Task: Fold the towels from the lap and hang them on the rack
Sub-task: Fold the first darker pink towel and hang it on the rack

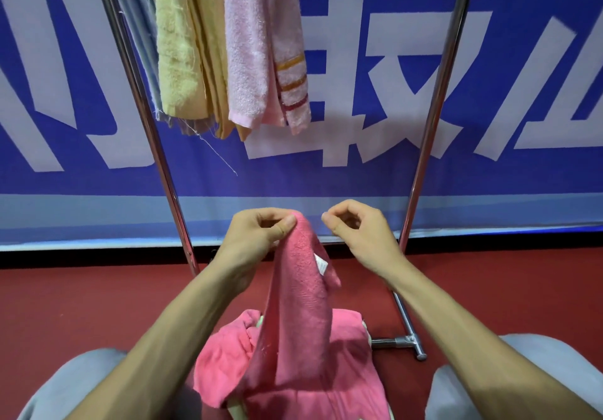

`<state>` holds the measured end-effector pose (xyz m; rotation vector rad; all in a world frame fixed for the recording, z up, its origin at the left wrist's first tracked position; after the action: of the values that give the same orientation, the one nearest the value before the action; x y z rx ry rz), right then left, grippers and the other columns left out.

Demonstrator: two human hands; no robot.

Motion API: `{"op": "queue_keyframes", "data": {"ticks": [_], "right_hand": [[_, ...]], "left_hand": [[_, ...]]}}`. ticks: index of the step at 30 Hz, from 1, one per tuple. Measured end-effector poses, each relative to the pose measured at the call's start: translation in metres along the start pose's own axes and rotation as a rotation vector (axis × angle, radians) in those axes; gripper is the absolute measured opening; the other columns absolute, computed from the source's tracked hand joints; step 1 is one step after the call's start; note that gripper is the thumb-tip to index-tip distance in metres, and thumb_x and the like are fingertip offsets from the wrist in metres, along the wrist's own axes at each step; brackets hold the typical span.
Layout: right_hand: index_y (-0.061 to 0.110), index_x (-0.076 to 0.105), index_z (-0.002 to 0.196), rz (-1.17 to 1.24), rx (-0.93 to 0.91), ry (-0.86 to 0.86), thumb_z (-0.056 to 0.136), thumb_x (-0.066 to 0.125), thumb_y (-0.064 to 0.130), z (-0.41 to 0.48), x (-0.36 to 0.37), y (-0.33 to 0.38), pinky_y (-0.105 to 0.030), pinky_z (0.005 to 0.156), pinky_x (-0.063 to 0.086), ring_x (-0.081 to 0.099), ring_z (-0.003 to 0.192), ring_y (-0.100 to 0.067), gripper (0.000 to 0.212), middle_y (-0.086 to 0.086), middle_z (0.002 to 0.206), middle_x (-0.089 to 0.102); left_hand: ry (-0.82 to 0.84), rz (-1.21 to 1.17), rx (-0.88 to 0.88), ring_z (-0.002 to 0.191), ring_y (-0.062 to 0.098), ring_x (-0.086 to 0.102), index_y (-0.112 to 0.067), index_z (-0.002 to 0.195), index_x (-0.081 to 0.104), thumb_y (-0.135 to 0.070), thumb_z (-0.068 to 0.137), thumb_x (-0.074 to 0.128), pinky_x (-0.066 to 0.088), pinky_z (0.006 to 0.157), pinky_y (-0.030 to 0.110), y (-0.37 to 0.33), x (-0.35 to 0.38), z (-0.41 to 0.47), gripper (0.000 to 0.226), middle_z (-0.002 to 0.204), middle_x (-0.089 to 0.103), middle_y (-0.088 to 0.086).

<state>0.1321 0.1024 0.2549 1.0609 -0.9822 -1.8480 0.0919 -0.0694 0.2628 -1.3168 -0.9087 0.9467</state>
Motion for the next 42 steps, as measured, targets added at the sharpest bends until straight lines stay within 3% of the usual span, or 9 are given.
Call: {"op": "queue_keyframes", "data": {"ticks": [2, 5, 8, 11, 17, 22, 26, 32, 42], "right_hand": [[0.028, 0.063, 0.083, -0.005, 0.006, 0.071, 0.085, 0.068, 0.029, -0.001, 0.004, -0.003, -0.025, 0.082, 0.047, 0.061, 0.077, -0.003, 0.006, 0.011, 0.08, 0.066], [0.026, 0.066, 0.094, -0.046, 0.003, 0.318, 0.069, 0.076, 0.047, -0.008, 0.015, -0.006, -0.034, 0.089, 0.051, 0.066, 0.093, -0.009, 0.034, 0.004, 0.094, 0.071], [0.015, 0.066, 0.078, -0.157, -0.038, 0.442, 0.067, 0.078, 0.038, -0.013, 0.018, -0.001, -0.043, 0.075, 0.052, 0.062, 0.072, -0.014, 0.029, -0.004, 0.077, 0.071], [0.02, 0.058, 0.063, -0.205, -0.074, 0.403, 0.08, 0.074, 0.029, -0.011, 0.017, 0.0, -0.027, 0.059, 0.04, 0.046, 0.056, -0.001, 0.025, 0.008, 0.057, 0.057], [0.018, 0.068, 0.088, -0.382, -0.069, 0.542, 0.071, 0.081, 0.024, -0.011, 0.008, 0.002, -0.031, 0.071, 0.046, 0.052, 0.069, -0.004, 0.022, -0.003, 0.08, 0.069], [0.018, 0.072, 0.089, -0.414, -0.024, 0.441, 0.069, 0.083, 0.021, -0.005, -0.008, 0.002, -0.027, 0.077, 0.047, 0.061, 0.075, -0.004, 0.023, 0.006, 0.083, 0.074], [0.018, 0.071, 0.087, -0.596, -0.051, 0.363, 0.081, 0.073, 0.025, -0.001, -0.014, -0.005, -0.028, 0.07, 0.042, 0.06, 0.076, -0.017, 0.01, 0.002, 0.077, 0.07], [0.016, 0.07, 0.099, -0.611, -0.079, 0.243, 0.09, 0.058, 0.011, 0.007, -0.026, -0.005, -0.019, 0.076, 0.037, 0.061, 0.092, -0.013, 0.016, 0.001, 0.095, 0.072], [0.011, 0.072, 0.085, -0.679, -0.014, 0.071, 0.079, 0.075, 0.022, 0.014, -0.045, -0.005, -0.022, 0.066, 0.044, 0.058, 0.071, -0.013, 0.013, 0.0, 0.073, 0.065]], "left_hand": [[0.012, 0.152, 0.099, 0.078, 0.017, 0.062, -0.011, 0.087, 0.072, -0.011, 0.091, 0.06, 0.049, 0.076, 0.033, -0.005, -0.001, -0.001, 0.013, 0.083, 0.071, 0.007], [0.04, 0.283, 0.216, 0.079, 0.012, 0.063, -0.012, 0.087, 0.069, -0.011, 0.093, 0.057, 0.05, 0.081, 0.032, -0.009, 0.001, -0.003, 0.014, 0.084, 0.071, 0.003], [0.034, 0.336, 0.291, 0.08, 0.006, 0.062, -0.016, 0.088, 0.068, -0.011, 0.093, 0.057, 0.05, 0.082, 0.028, -0.014, -0.001, -0.004, 0.014, 0.085, 0.07, -0.005], [-0.021, 0.407, 0.346, 0.086, 0.005, 0.063, -0.017, 0.094, 0.069, -0.014, 0.094, 0.056, 0.049, 0.084, 0.025, -0.016, -0.004, -0.003, 0.013, 0.091, 0.07, -0.009], [-0.185, 0.244, 0.073, 0.081, 0.018, 0.056, -0.018, 0.086, 0.066, -0.02, 0.098, 0.048, 0.046, 0.072, 0.034, -0.003, -0.011, 0.005, 0.022, 0.085, 0.063, 0.0], [-0.264, 0.127, -0.02, 0.079, 0.019, 0.043, -0.014, 0.079, 0.062, -0.016, 0.099, 0.041, 0.033, 0.07, 0.031, -0.001, -0.022, 0.011, 0.029, 0.084, 0.049, 0.007], [-0.278, 0.716, 0.211, 0.097, 0.018, 0.053, -0.009, 0.104, 0.059, -0.018, 0.101, 0.04, 0.032, 0.076, 0.022, -0.006, -0.026, 0.009, 0.021, 0.102, 0.058, 0.003], [-0.122, 1.041, 0.247, 0.112, 0.026, 0.055, -0.01, 0.106, 0.065, -0.013, 0.096, 0.039, 0.039, 0.09, 0.03, 0.002, -0.02, 0.01, 0.028, 0.113, 0.065, 0.012], [-0.247, 0.876, 0.328, 0.087, 0.026, 0.053, -0.007, 0.107, 0.051, -0.02, 0.101, 0.034, 0.033, 0.068, 0.03, -0.01, -0.018, 0.0, 0.023, 0.092, 0.056, 0.005]]}}
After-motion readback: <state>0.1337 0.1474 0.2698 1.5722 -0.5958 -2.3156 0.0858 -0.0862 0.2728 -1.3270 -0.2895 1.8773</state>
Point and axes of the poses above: each hand's wrist, its own z-axis towards the middle knuckle, its own x-axis out of the palm, y = z × x, the point moved 3 cm from there along z, towards the middle knuckle
